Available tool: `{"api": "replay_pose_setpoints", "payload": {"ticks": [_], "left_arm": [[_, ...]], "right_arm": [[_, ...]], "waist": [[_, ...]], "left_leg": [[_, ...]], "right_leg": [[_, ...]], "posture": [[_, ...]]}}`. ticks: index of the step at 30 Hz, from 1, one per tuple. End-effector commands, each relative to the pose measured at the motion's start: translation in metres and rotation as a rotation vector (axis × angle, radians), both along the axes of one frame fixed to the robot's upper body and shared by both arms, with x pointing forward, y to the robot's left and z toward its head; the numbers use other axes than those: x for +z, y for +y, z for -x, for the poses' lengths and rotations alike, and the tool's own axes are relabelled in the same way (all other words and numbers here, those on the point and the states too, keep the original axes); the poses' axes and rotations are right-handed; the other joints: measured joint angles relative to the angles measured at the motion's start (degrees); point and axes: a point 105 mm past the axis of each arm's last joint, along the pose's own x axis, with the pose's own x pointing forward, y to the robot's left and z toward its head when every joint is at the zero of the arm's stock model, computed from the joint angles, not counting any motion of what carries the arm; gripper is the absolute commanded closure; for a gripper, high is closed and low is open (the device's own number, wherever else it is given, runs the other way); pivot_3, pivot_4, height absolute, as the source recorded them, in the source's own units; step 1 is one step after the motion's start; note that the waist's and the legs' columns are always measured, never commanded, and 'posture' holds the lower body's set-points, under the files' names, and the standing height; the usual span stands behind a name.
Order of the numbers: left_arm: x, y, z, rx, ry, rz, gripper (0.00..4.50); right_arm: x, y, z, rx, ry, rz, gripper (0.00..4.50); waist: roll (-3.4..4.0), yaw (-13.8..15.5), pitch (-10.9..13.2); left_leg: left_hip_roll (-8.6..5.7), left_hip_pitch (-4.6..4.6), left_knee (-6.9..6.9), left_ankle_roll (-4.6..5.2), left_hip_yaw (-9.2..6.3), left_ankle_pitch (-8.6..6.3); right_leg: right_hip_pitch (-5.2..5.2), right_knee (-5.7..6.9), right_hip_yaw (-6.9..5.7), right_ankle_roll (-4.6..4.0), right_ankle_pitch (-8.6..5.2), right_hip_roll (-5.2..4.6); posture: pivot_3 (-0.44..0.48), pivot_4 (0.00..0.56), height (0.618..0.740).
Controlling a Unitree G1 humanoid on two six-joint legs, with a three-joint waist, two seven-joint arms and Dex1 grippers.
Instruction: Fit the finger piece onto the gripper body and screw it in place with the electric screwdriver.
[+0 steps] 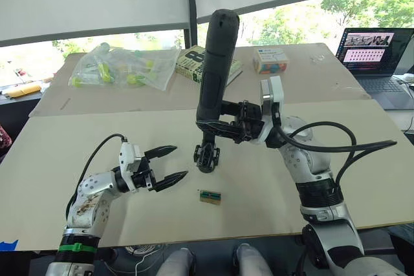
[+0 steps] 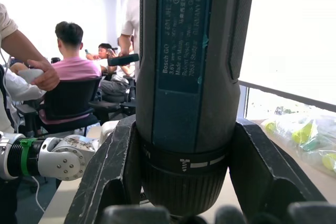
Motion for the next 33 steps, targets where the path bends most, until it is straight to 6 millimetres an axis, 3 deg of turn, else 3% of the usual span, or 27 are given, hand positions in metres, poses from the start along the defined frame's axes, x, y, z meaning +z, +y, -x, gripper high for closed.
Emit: {"api": "replay_pose_setpoints", "payload": {"ticks": [1,33], "left_arm": [[0.0082,-0.0027,-0.0010,-0.002,-0.026,-0.010,0.00],[0.0058,-0.0089,0.0000,-0.001,-0.005,-0.024,0.00]], "right_arm": [[0.0229,0.0018,0.0097,0.028,-0.102,-0.030,2.58],[0.0161,0.0053,0.0104,0.015,-0.073,0.003,2.58]], "waist": [[0.00,0.0,0.0],[0.00,0.0,0.0]], "left_leg": [[0.00,0.00,0.00,-0.01,0.00,0.00],[0.00,0.00,0.00,-0.03,0.00,0.02]], "right_leg": [[-0.01,0.01,0.00,0.00,0.00,0.01],[-0.01,0.03,0.00,0.00,0.00,0.01]], "posture": [[0.000,0.150,0.740],[0.000,0.150,0.740]]}}
